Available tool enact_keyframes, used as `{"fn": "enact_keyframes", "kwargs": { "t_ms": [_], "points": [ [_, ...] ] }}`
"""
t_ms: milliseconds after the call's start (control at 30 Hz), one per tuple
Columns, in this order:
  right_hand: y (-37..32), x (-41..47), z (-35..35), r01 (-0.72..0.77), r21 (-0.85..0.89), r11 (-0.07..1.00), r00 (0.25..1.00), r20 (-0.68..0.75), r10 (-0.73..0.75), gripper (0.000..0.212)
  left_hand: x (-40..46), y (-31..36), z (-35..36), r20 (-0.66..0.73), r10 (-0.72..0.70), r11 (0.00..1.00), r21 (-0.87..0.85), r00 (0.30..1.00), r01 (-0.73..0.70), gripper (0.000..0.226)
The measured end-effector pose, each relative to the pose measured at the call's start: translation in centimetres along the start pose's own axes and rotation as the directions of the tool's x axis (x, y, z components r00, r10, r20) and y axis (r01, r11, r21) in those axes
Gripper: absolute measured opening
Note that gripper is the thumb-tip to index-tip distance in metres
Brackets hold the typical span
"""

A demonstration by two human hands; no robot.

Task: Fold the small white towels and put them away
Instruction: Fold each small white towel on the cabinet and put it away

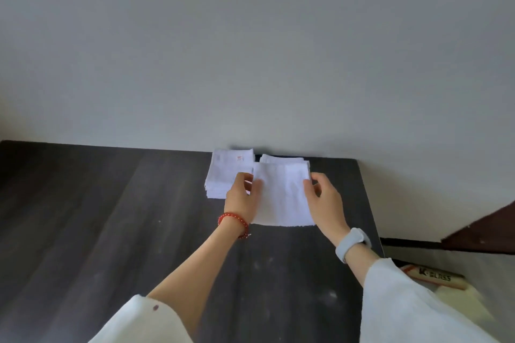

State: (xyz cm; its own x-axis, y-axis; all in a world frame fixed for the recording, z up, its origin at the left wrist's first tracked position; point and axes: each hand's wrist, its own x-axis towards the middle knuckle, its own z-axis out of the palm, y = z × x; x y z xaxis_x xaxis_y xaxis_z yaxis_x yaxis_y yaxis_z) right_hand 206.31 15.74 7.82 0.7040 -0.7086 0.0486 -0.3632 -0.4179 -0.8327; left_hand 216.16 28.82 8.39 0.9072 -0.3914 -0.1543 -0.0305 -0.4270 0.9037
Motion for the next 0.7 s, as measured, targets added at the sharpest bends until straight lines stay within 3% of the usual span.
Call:
{"fn": "enact_keyframes", "kwargs": {
  "t_ms": [200, 300, 467, 533, 600, 633, 700],
  "points": [
    [3.6, 8.8, 3.4, -0.024, -0.131, 0.991, 1.000, -0.006, 0.023, 0.027, 9.5, -1.1, 4.5, -0.008, -0.017, 0.995, 0.098, 1.000, 0.017, 0.026],
    [5.7, 11.1, 4.8, -0.052, -0.197, 0.979, 0.998, 0.010, 0.055, 0.026, 12.0, -2.5, 6.1, -0.008, -0.033, 0.956, 0.293, 0.999, 0.034, 0.027],
    [8.1, 12.4, 6.2, -0.124, -0.324, 0.938, 0.992, -0.014, 0.126, 0.031, 13.4, -4.3, 7.8, -0.086, 0.148, 0.733, 0.678, 0.985, -0.051, 0.023],
    [8.8, 12.3, 6.3, -0.019, -0.433, 0.901, 1.000, -0.028, 0.007, 0.037, 13.6, -5.3, 8.0, -0.080, 0.325, 0.644, 0.749, 0.943, -0.158, 0.026],
    [9.4, 12.2, 6.4, 0.189, -0.595, 0.782, 0.976, 0.024, -0.217, 0.042, 13.7, -6.1, 8.0, 0.004, 0.519, 0.483, 0.824, 0.855, -0.297, 0.037],
    [9.4, 12.2, 6.4, 0.250, -0.642, 0.725, 0.962, 0.080, -0.260, 0.042, 13.5, -6.2, 7.9, 0.088, 0.524, 0.406, 0.849, 0.847, -0.339, 0.040],
    [8.9, 12.4, 6.3, 0.292, -0.698, 0.653, 0.955, 0.247, -0.162, 0.057, 13.3, -6.0, 7.8, 0.232, 0.365, 0.322, 0.878, 0.902, -0.356, 0.045]
  ]
}}
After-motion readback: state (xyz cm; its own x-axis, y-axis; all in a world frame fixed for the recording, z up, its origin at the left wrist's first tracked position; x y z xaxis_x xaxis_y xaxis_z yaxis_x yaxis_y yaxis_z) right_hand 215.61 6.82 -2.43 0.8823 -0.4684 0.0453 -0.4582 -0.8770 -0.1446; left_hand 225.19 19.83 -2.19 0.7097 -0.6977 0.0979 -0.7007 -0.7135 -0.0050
